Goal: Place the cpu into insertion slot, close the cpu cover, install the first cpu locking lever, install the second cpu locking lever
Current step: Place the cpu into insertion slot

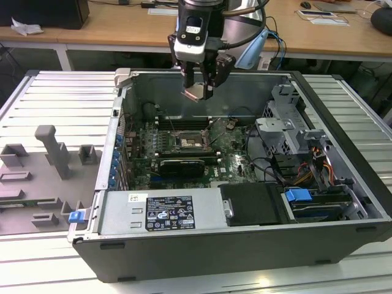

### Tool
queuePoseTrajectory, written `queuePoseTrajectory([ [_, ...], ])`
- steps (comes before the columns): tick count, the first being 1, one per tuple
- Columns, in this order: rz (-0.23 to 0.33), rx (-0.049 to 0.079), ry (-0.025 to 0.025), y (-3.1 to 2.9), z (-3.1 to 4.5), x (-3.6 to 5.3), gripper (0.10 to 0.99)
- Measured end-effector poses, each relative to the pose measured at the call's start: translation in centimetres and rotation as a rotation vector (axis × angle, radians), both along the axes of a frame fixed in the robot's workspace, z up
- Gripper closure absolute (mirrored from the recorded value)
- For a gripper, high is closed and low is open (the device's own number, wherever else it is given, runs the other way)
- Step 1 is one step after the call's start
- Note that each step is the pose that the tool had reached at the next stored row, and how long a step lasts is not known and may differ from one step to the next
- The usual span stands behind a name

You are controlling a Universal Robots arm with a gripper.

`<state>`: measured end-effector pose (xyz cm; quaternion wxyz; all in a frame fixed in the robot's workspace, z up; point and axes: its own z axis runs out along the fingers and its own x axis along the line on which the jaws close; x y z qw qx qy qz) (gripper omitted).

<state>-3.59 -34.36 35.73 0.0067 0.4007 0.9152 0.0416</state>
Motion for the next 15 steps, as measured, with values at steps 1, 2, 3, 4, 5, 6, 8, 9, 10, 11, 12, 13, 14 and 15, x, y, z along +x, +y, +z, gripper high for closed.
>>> queuePoseTrajectory([
  [1, -0.002, 0.0, 0.0003, 0.0, -0.02, 0.0, 0.553],
  [2, -0.004, 0.0, 0.0007, 0.0, -0.04, 0.0, 0.553],
  [3, -0.006, 0.0, 0.0008, 0.0, -0.06, 0.0, 0.553],
  [4, -0.01, 0.0, 0.0014, 0.0, -0.1, 0.0, 0.553],
  [5, -0.013, 0.0, 0.0017, 0.0, -0.12, 0.0, 0.553],
  [6, -0.016, 0.0, 0.0017, 0.0, -0.14, 0.0, 0.553],
  [8, -0.02, 0.0, 0.0018, 0.0, -0.17, 0.0, 0.553],
  [9, -0.023, 0.0, 0.0019, 0.0, -0.19, 0.0, 0.553],
  [10, -0.024, 0.0, 0.0019, 0.0, -0.19, 0.0, 0.553],
  [11, -0.026, 0.0, 0.002, 0.0, -0.2, 0.0, 0.553],
  [12, -0.03, 0.0, 0.0021, 0.0, -0.22, 0.0, 0.553],
  [13, -0.033, 0.0, 0.0022, 0.0, -0.24, 0.0, 0.553],
  [14, -0.036, 0.0, 0.0024, 0.0, -0.26, 0.0, 0.553],
  [15, -0.038, 0.0, 0.0025, 0.0, -0.28, 0.0, 0.553],
])
